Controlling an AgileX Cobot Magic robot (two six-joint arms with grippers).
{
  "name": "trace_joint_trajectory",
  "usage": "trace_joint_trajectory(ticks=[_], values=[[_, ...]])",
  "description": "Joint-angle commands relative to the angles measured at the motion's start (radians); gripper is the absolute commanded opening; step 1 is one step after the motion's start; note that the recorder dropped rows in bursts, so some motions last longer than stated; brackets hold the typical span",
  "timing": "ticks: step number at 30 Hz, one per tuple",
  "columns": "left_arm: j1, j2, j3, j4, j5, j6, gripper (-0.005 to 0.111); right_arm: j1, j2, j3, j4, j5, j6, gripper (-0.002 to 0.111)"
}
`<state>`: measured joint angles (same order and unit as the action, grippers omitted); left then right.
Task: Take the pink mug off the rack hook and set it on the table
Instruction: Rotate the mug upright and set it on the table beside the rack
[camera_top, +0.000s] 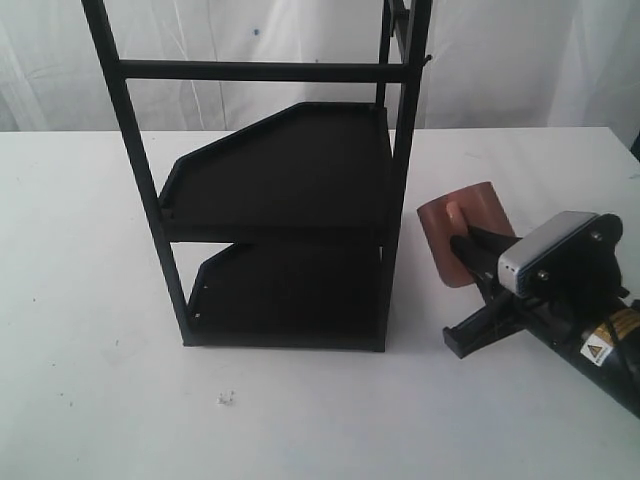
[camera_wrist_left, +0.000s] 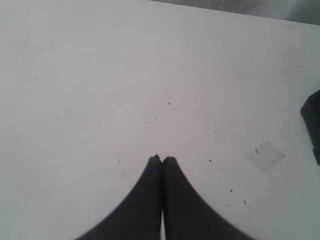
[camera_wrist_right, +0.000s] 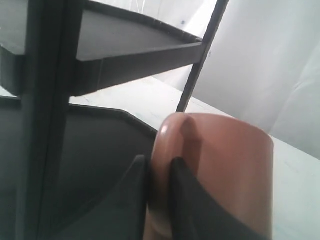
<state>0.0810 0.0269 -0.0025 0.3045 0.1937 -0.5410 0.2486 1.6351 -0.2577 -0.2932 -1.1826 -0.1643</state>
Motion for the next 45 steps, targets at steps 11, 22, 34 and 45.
trace_joint_trajectory(ticks=[11,22,34,45], values=[[-0.007,-0.004,0.003,0.002,0.000,0.000,0.000,0.002,0.188,-0.164,-0.018,-0.038,-0.015,0.000],[-0.007,-0.004,0.003,0.002,0.000,0.000,0.000,0.002,0.299,-0.210,-0.040,-0.038,-0.015,0.000],[-0.007,-0.004,0.003,0.002,0.000,0.000,0.000,0.002,0.335,-0.206,-0.040,-0.038,0.051,0.000],[-0.007,-0.004,0.003,0.002,0.000,0.000,0.000,0.002,0.335,-0.206,-0.064,-0.038,0.151,0.017]])
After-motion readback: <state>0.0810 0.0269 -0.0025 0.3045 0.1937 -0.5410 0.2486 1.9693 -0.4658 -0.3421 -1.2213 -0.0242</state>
